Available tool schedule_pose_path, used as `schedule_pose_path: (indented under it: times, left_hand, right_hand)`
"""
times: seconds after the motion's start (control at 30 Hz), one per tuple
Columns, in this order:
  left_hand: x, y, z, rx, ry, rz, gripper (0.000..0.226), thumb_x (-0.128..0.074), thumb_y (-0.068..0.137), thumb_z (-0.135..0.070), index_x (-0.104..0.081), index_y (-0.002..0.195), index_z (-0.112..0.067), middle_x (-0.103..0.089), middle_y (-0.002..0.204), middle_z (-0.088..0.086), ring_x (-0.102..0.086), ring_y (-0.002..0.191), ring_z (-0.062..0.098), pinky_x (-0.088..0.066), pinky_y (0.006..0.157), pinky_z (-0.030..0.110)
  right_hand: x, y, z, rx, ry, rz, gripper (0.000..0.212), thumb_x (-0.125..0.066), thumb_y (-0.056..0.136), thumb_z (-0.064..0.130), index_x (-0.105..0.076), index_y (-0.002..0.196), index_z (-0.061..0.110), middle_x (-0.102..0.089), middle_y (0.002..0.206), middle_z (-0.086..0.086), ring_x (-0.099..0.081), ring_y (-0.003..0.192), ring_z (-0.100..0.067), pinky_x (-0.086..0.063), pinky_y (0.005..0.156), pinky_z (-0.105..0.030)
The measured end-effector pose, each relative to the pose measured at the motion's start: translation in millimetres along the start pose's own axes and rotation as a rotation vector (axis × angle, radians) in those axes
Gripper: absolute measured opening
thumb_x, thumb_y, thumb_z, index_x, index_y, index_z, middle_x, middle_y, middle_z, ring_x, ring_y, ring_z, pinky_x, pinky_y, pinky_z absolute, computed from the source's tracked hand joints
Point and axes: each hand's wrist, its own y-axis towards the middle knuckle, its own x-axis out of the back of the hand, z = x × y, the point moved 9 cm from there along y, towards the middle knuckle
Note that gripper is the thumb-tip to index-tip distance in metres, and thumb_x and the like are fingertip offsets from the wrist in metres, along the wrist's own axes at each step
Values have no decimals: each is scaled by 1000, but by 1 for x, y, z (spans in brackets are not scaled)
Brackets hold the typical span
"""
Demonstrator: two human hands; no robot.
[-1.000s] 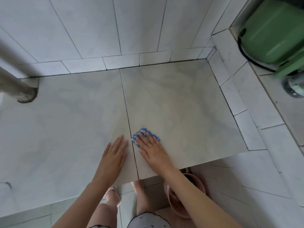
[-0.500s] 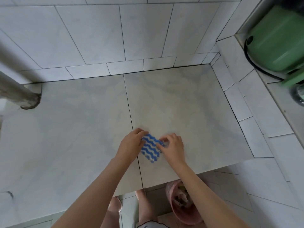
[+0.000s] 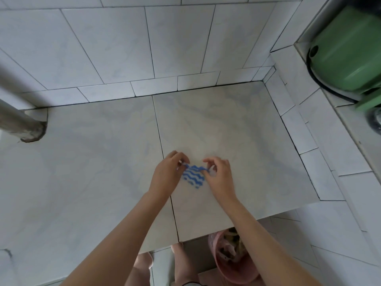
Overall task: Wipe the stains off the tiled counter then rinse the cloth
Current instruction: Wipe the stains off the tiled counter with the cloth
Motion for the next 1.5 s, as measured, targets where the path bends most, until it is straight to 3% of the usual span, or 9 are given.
schedule_pose_path:
  times: [0.2,0.43,0.57,0.67,0.8,0.9,1.17,1.33,1.5]
  left_hand:
    - [16,8,-30,-142,-152,-99,14,-66,78,2,-64,85,-10,-56,95,-4,-65,79,13,-55,73,28]
    - [-6,-51,28,-13,181,-14,11,-67,80,-10,-66,85,-19,-61,98,-9,-62,83,15,-42,62,24]
    - [4,-71,51,-51,247,-86,18,-57,82,-12,-65,98,-13,-61,111,4,-59,97,26,-47,80,33]
    - [10,-79,74,9,367,-97,41,-38,88,-25,-56,124,-13,-52,133,11,-43,122,25,-31,103,37]
    - [16,-80,94,106,433,-75,54,-25,94,-34,-37,142,-13,-29,152,10,-14,142,18,-1,115,31]
    - [13,-73,94,98,449,-43,56,-21,96,-38,-29,146,-14,-19,155,6,-6,144,14,5,116,28]
    - [-2,-59,88,78,451,-25,55,-22,97,-36,-25,147,-14,-16,156,5,-5,144,13,4,117,28]
    - [-10,-53,84,84,437,-23,57,-19,97,-38,-18,149,-14,-11,157,1,0,145,9,7,117,28]
    - [-14,-53,84,78,453,-39,57,-20,97,-36,-15,149,-13,-10,157,3,0,145,12,8,117,31]
  right_hand:
    - [35,13,31,200,-66,-201,15,-67,73,1,-64,81,13,-58,81,3,-43,86,-13,-33,77,-14]
    - [-1,-56,-23,168,-231,19,32,-57,69,-9,-67,84,18,-56,90,3,-42,93,-11,-36,86,-20]
    - [12,-69,-39,72,-156,-81,27,-51,74,0,-67,89,16,-58,95,3,-44,98,-9,-39,89,-26]
    - [15,-65,-33,108,-136,-102,32,-41,84,11,-64,106,13,-59,112,3,-46,111,-11,-38,98,-31]
    - [-14,-38,-1,290,-251,103,47,-31,97,21,-37,142,12,-29,152,2,-17,143,-12,-10,118,-25]
    - [-52,-12,22,458,-380,330,51,-24,99,29,-17,148,17,-8,156,6,3,145,-10,6,117,-25]
    - [-95,-2,2,675,-639,451,51,-25,98,30,-21,148,18,-21,155,2,-15,144,-16,-8,117,-35]
    - [-14,68,-65,140,-605,145,58,-19,93,34,-37,141,8,-36,148,-13,-34,136,-34,-22,112,-42]
    - [91,85,-149,-322,-659,-100,51,-20,101,26,-14,149,10,-10,157,-13,-8,144,-30,-9,116,-45]
